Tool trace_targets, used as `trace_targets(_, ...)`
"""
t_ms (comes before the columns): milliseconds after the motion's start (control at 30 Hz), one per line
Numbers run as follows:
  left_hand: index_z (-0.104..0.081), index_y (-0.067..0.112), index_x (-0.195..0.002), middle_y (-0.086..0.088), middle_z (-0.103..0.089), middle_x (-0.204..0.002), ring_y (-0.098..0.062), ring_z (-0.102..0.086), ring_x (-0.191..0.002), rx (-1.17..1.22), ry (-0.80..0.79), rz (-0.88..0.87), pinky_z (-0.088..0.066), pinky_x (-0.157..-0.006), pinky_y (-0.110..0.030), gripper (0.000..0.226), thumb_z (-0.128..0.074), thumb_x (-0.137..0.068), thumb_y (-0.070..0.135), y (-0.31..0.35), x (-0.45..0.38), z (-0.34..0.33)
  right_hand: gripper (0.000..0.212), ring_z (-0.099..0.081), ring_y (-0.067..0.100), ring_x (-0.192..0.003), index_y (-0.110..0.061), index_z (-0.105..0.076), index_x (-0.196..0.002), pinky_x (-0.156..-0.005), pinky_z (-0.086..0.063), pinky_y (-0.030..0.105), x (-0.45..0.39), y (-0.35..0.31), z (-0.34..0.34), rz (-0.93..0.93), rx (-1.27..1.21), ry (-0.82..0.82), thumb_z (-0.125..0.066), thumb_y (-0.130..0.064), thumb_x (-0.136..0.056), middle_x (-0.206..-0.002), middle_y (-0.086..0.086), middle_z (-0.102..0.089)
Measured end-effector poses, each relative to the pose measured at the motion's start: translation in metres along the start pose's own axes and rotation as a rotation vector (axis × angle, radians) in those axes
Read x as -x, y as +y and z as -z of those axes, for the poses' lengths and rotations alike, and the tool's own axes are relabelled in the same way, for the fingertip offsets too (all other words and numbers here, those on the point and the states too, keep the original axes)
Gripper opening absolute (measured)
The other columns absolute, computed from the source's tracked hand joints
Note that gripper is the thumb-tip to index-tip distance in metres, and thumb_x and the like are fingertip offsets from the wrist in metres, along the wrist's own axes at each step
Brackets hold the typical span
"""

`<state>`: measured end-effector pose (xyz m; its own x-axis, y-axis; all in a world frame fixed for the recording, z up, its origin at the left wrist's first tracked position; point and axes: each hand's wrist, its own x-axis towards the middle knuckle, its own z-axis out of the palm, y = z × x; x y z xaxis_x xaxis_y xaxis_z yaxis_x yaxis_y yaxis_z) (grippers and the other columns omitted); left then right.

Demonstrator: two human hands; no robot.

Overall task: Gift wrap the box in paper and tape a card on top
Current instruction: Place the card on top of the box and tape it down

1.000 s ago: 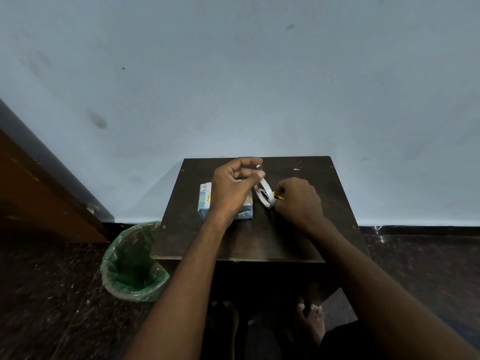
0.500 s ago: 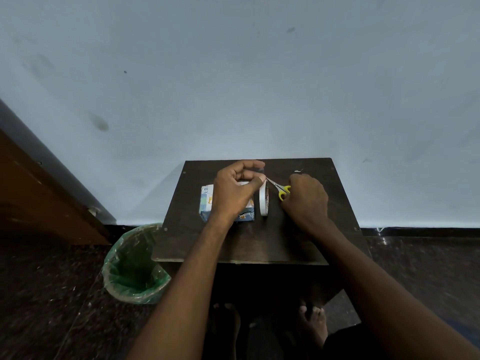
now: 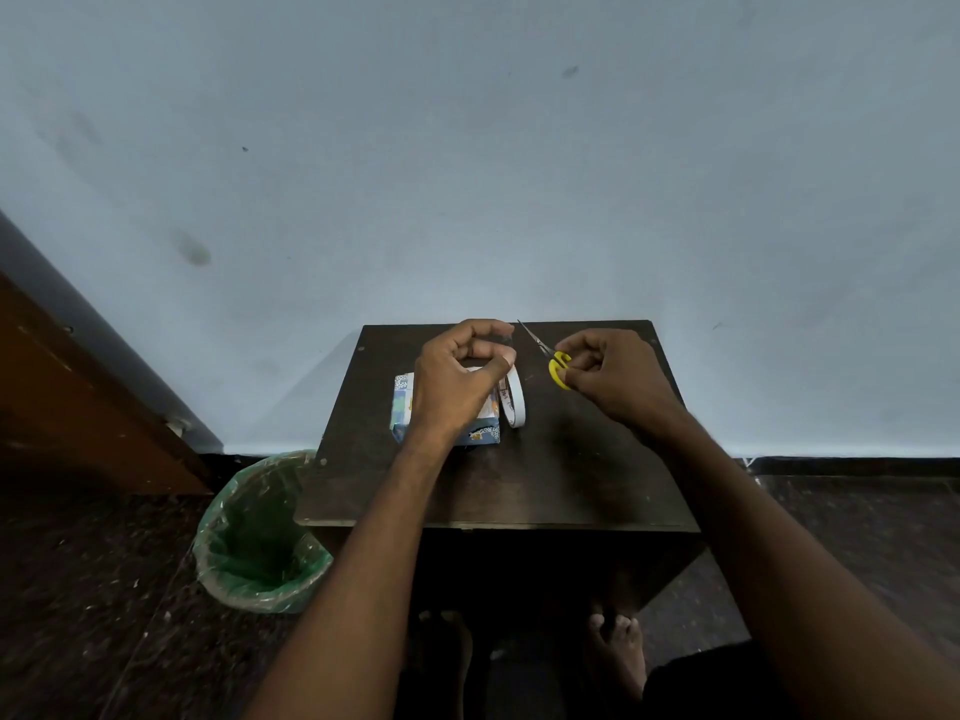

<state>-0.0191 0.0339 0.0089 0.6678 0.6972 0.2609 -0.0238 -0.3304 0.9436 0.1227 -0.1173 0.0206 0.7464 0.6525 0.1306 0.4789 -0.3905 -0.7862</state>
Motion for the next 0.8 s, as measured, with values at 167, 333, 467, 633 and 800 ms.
trace_targets(167,-0.077,0.018,-0.113,0.003,-0.082,-0.089,-0.009,-0.078,-0.088,-0.014,-0.02,-0.023,-0.058,-0.078,-0.022,0.031,-0.079,-0.089,-0.001,0.0,-0.001,0.0,0.028,-0.074,0.017,-0.081,-0.024,-0.079,-0.097,-0.085,-0.062,0.044,0.001,0.003,0.018,-0.014,0.006,-0.127,-0.089,-0.016,-0.072,-0.077,-0.002,-0.077)
trace_targets(333,-0.076,0.02,-0.114,0.005,-0.081,-0.091,-0.01,-0.078,-0.093,-0.041,-0.05,-0.063,-0.062,-0.085,-0.027,0.036,-0.078,-0.087,-0.005,0.001,0.0,-0.002,0.03,-0.075,0.021,-0.087,-0.026,-0.079,-0.098,-0.088,-0.061,0.046,0.001,0.0,0.022,0.0,-0.023,-0.19,-0.089,-0.017,-0.071,-0.081,-0.002,-0.078)
trace_targets(467,-0.076,0.02,-0.114,0.007,-0.08,-0.088,-0.007,-0.077,-0.091,-0.077,-0.069,-0.093,-0.057,-0.082,-0.021,0.036,-0.079,-0.087,-0.003,0.002,0.001,-0.004,0.031,-0.074,0.019,-0.087,-0.025,-0.079,-0.1,-0.088,-0.061,0.042,0.002,-0.003,0.024,0.008,-0.019,-0.206,-0.09,-0.017,-0.073,-0.081,-0.004,-0.078)
trace_targets(633,-0.077,0.022,-0.114,0.008,-0.079,-0.085,-0.004,-0.076,-0.088,-0.113,-0.089,-0.124,-0.05,-0.072,-0.012,0.036,-0.079,-0.087,-0.001,0.004,0.003,-0.002,0.031,-0.072,0.009,-0.077,-0.023,-0.08,-0.103,-0.087,-0.06,0.038,0.002,-0.009,0.023,0.034,-0.009,-0.206,-0.09,-0.017,-0.074,-0.079,-0.005,-0.078)
trace_targets(800,-0.077,0.026,-0.114,0.011,-0.08,-0.09,-0.005,-0.076,-0.093,-0.15,-0.081,-0.141,-0.049,-0.073,-0.015,0.038,-0.079,-0.086,0.001,0.005,0.001,-0.001,0.031,-0.075,0.013,-0.081,-0.023,-0.082,-0.103,-0.085,-0.062,0.04,0.0,-0.01,0.022,0.065,0.014,-0.169,-0.09,-0.017,-0.074,-0.078,-0.004,-0.078)
